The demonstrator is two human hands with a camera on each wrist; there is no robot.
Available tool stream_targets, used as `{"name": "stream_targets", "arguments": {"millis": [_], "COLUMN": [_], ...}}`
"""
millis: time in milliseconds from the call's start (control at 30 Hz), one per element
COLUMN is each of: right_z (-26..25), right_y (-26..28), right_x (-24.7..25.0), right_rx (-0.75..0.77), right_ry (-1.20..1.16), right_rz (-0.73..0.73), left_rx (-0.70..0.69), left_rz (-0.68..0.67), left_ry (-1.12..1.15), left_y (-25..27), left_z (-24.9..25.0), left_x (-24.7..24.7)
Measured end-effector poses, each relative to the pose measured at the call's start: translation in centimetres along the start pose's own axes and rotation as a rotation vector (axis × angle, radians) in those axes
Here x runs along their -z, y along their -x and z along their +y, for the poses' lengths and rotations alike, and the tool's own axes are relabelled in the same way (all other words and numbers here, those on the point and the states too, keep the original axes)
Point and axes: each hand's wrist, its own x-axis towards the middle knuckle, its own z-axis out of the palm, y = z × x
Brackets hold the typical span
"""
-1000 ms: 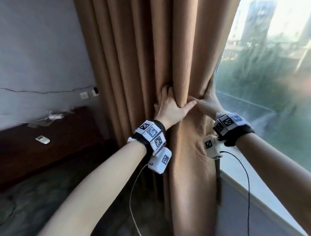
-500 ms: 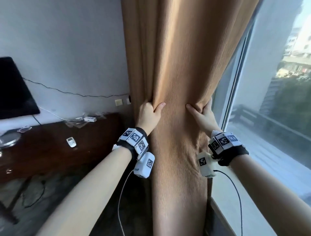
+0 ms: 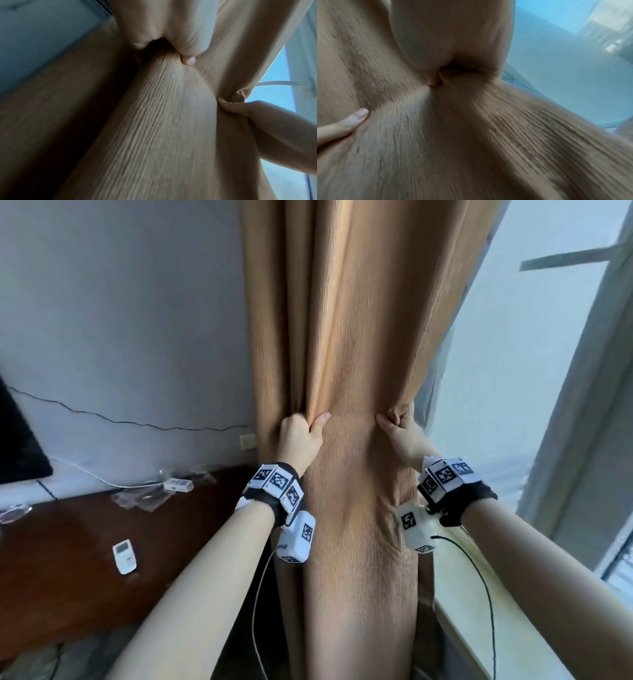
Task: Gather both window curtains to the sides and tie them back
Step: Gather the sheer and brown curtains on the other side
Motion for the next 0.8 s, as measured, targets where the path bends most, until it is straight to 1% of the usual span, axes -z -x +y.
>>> {"name": "stream_targets", "arguments": {"millis": [100,200,367,667,800], "right_z": [0.4,0.7,1.3,2.1,2.9], "right_y": [-5.7,-9.9,-17.1,-29.9,-35.1], "right_x": [-3.3,-5.9,-10.0,-16.7,-19.0], "right_rx": [-0.005,0.0,-0.032,0.015,0.042], "right_ry": [-0.02,-0.04,-0.058,-0.094,-0.104], "right_rz": [-0.031,-0.039,-0.032,-0.062,-0.091], "left_rx": [-0.023,-0.059,-0.096,-0.073,-0.035], "left_rz": [0.0,0.006,0.017,0.116,0.149], "left_ry": [-0.022,-0.046,-0.042,-0.028,-0.037], "left_y": [-5.9,-10.8,-17.7,-28.9,-33.9], "left_z": [-3.9,-7.2,-11.0,-16.4,-18.8], "left_x": [-1.1,-2.3,-3.9,-6.2,-7.8]}}
